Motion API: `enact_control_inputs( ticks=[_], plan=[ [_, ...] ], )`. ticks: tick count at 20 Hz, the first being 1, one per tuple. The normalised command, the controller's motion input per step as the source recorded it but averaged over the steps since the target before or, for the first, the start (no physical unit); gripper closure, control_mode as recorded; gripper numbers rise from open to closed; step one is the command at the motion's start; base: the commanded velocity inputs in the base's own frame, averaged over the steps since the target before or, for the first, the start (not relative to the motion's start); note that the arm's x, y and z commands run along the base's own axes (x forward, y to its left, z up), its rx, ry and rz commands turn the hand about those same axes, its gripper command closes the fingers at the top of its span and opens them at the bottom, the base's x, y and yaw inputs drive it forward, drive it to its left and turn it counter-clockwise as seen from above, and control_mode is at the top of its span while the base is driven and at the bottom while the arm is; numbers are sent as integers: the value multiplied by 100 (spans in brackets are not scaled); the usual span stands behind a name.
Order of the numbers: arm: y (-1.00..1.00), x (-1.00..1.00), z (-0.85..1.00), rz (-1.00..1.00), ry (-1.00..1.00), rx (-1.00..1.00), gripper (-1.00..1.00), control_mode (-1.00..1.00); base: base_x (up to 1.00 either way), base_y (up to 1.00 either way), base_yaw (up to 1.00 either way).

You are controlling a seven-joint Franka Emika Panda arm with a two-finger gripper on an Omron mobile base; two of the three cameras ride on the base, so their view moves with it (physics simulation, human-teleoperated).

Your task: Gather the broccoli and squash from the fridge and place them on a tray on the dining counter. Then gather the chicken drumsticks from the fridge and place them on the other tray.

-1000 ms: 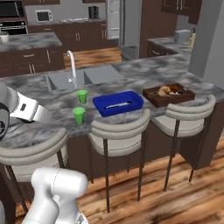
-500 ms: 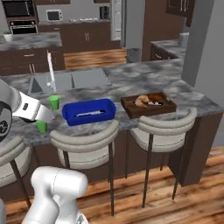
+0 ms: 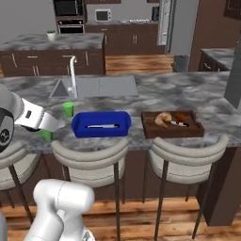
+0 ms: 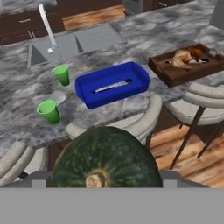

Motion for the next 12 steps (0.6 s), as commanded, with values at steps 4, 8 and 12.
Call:
enact_control_inputs(
  ticks=[4, 8, 12],
  plan=[
    [0, 0, 0, 0, 0, 0, 100, 100, 42, -47, 40],
    [0, 0, 0, 0, 0, 0, 100, 100, 61, -56, 35],
    [0, 0, 0, 0, 0, 0, 100, 100, 76, -55, 32]
  ],
)
